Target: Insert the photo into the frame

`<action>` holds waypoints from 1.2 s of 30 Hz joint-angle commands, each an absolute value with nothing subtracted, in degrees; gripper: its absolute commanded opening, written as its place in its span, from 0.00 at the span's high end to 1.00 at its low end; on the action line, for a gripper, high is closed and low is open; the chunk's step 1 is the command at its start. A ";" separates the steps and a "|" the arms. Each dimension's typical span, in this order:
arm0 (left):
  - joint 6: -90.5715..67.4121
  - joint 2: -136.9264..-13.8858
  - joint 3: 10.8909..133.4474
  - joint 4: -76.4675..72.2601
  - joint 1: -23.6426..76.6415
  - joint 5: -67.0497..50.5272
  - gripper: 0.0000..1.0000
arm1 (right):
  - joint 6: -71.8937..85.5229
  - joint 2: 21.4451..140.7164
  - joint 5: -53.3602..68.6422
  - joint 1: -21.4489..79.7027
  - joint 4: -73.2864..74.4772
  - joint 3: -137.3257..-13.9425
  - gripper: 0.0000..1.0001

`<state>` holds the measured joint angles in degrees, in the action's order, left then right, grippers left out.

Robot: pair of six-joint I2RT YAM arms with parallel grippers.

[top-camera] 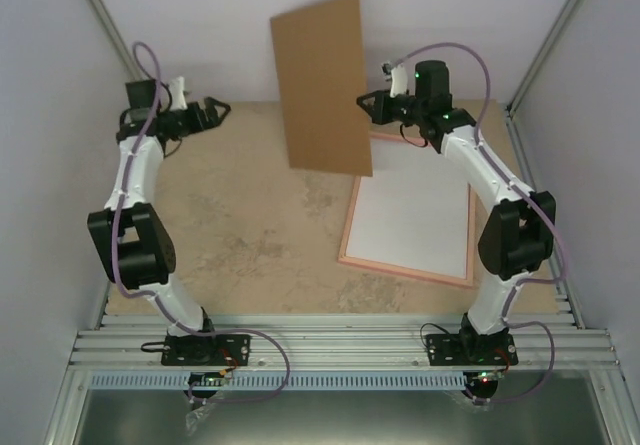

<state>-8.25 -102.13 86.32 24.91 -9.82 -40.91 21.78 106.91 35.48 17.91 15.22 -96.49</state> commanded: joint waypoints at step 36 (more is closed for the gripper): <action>29.73 -106.48 101.38 79.41 -12.48 -69.41 0.07 | -102.55 52.92 42.27 28.74 -34.14 -26.82 0.99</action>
<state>22.61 -110.67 106.32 71.94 -12.43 -63.29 -97.08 56.05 40.38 29.02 -34.52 -28.12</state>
